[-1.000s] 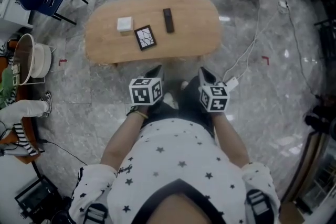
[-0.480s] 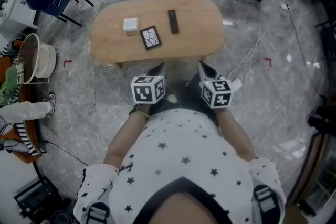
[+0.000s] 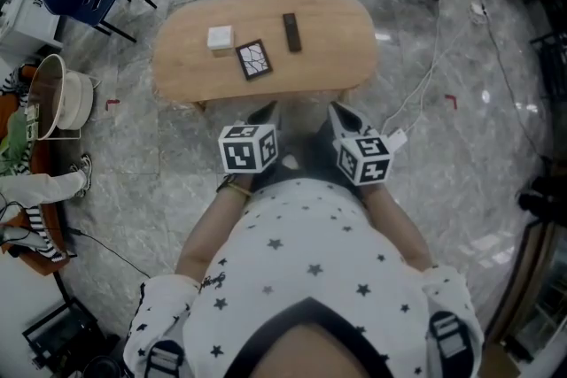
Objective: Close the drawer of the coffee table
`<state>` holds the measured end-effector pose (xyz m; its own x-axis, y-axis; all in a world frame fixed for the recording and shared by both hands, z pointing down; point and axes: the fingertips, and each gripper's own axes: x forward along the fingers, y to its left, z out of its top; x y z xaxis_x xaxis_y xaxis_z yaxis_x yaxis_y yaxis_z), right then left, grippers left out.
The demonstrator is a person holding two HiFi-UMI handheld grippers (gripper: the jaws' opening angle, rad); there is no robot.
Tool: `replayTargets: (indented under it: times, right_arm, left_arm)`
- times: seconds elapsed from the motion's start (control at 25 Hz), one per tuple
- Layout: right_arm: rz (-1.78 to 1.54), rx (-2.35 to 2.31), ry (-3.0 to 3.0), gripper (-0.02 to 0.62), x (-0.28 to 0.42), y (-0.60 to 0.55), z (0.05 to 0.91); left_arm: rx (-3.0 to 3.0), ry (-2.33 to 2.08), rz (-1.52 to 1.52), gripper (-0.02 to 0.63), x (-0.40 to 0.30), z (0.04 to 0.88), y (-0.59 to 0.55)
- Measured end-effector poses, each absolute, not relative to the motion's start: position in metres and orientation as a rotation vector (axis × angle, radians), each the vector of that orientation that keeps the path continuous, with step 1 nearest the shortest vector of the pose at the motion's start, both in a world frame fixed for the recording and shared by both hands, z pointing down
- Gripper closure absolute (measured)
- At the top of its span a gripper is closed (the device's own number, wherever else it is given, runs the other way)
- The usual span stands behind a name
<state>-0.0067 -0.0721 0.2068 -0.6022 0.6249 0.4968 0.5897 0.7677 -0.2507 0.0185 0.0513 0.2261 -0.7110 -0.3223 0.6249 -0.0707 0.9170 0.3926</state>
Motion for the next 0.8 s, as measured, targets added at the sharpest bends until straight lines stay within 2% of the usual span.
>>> replayTargets:
  times: [0.8]
  right_arm:
    - [0.064,-0.999,-2.372,0.588,0.011,-0.052,0.198]
  left_arm:
    - [0.295,-2.337,-0.456,0.598,0.026,0.226,0.053]
